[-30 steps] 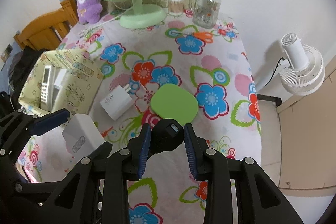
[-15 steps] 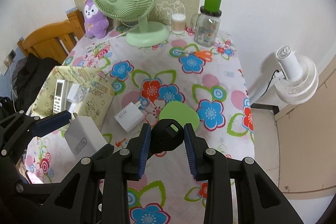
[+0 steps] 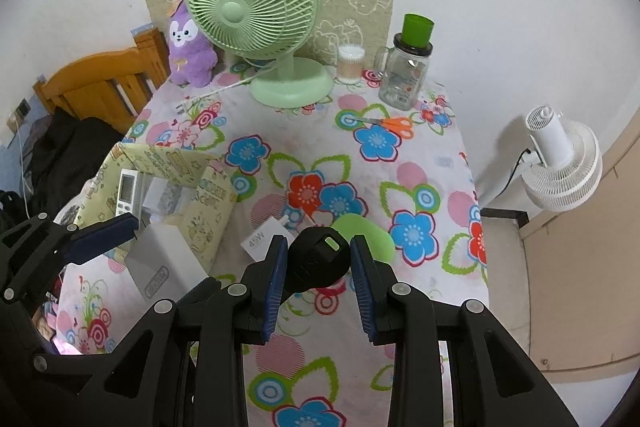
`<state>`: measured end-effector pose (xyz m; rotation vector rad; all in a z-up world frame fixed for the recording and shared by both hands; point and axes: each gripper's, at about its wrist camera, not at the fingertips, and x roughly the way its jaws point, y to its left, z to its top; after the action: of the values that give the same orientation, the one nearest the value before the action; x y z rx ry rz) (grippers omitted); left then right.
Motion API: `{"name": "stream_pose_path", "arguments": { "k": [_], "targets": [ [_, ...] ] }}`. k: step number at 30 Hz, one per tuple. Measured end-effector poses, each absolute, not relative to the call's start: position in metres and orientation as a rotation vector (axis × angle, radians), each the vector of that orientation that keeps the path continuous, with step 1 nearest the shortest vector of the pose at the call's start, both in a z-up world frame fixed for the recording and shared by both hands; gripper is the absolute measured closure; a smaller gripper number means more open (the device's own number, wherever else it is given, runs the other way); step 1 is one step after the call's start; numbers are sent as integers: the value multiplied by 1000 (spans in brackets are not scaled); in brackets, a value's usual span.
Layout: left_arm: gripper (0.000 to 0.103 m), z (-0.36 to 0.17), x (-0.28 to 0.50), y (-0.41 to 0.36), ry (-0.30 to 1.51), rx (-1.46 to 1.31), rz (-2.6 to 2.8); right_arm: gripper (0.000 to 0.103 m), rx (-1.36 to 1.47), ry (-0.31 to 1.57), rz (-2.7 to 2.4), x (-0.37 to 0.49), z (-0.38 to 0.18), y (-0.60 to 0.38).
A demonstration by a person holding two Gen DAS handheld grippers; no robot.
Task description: Organize rigid objects
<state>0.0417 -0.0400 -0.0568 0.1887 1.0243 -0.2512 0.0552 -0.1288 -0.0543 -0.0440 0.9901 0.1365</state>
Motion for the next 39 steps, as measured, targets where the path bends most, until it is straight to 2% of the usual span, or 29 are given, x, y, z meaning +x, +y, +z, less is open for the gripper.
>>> {"name": "stream_pose_path", "arguments": {
  "k": [39],
  "targets": [
    [35, -79, 83, 68, 1067, 198, -252, 68, -82, 1025, 162, 99, -71, -11]
  ]
}}
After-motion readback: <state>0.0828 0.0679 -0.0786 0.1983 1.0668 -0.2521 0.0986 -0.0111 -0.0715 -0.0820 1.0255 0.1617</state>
